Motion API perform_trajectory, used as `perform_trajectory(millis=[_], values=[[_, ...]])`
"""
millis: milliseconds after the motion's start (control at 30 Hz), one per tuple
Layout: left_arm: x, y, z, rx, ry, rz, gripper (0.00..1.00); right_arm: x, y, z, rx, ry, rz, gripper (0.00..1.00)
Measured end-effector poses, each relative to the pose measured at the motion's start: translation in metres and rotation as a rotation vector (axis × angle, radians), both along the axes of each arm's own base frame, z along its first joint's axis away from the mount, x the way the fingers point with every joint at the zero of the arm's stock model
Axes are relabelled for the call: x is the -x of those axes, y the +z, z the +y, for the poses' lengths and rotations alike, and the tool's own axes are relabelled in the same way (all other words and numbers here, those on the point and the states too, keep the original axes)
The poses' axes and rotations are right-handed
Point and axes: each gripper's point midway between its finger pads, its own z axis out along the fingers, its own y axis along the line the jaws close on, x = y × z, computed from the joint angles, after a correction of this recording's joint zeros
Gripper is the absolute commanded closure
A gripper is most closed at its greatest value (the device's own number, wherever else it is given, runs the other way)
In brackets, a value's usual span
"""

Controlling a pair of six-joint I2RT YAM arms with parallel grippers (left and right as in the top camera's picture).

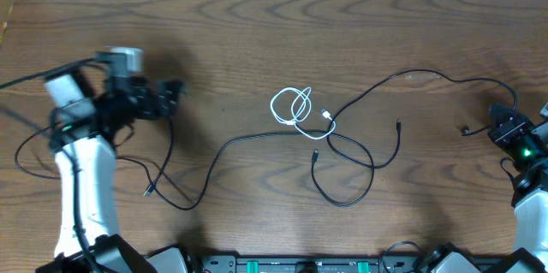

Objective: Untangle cables

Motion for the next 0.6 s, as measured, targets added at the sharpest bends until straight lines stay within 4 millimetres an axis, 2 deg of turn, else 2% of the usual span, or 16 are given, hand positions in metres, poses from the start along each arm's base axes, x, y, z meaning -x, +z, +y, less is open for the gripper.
perform_trajectory(millis=[100,233,333,600], values=[[0.005,-0.016,-0.031,-0.105,-0.108,0.043,0.04,0.000,0.000,0.000,0.000,0.000,0.000,0.99],[0.009,-0.033,-0.057,-0.246,-0.204,0.079,0.04,0.000,-0.001,0.000,-0.002,0.000,0.003,0.99],[0.010,-0.050,-0.071,-0.335,-0.267,0.113,0.04,0.001,-0.001,0.001,-0.005,0.000,0.005,0.99],[0.020,-0.120,-0.093,-0.478,-0.413,0.279,0.04,0.001,-0.001,0.001,-0.006,0.000,0.006,0.99]])
